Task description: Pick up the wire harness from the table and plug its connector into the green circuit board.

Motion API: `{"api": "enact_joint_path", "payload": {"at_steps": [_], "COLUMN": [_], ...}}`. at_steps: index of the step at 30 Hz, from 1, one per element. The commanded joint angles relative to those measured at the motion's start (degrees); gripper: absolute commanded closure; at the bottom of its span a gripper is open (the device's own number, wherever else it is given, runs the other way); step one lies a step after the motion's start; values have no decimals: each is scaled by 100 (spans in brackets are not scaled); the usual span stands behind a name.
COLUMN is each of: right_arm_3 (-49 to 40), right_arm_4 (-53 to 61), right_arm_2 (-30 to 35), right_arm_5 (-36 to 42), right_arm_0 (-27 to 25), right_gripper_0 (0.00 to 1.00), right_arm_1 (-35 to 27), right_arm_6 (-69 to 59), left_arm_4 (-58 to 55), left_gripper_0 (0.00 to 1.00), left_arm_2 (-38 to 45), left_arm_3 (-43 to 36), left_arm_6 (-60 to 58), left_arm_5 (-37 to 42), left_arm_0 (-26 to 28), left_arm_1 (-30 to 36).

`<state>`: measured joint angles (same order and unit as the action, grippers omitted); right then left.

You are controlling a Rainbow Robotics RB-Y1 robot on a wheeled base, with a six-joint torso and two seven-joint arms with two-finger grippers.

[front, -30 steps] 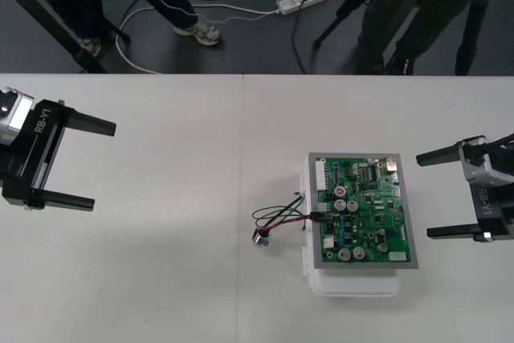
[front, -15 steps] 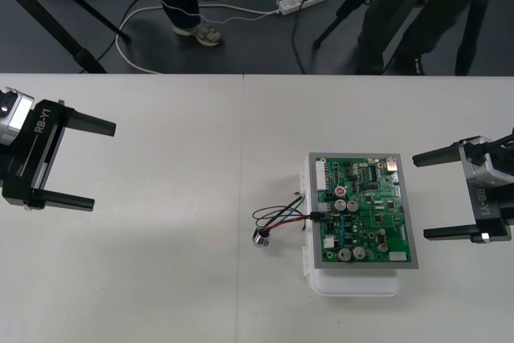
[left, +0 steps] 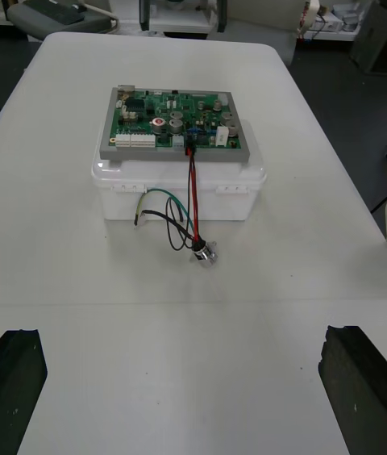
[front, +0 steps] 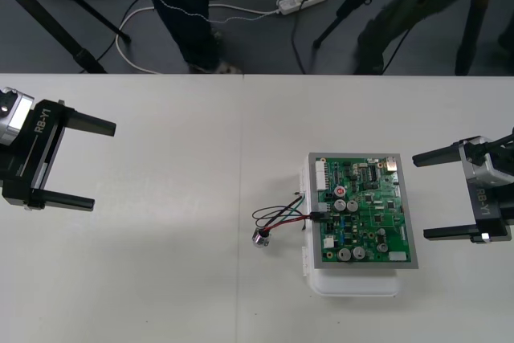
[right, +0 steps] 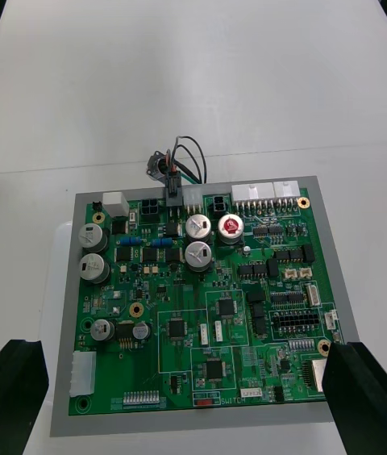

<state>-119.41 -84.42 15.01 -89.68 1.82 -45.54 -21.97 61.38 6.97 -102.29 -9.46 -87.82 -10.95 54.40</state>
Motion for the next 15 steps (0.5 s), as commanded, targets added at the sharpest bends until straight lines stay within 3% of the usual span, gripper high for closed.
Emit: {"api": "enact_joint_path", "payload": {"at_steps": [1, 15], "right_arm_3": [-30, -30], "right_arm_4": [83, 83], "right_arm_2": [-42, -42], "right_arm_5": [-32, -32], "right_arm_0": [-68, -68], "right_gripper_0": [0, 0], "right_arm_1": [45, 45], "right_arm_6": [193, 193], "left_arm_4": [-91, -91], "left_gripper_0": [0, 0], "left_arm_2": [181, 181], "left_arm_3": [-151, -151], "left_arm_6": [-346, -346], "left_arm_5": [-218, -218], "left_arm_0": [75, 75], "left_arm_1": [247, 247]}}
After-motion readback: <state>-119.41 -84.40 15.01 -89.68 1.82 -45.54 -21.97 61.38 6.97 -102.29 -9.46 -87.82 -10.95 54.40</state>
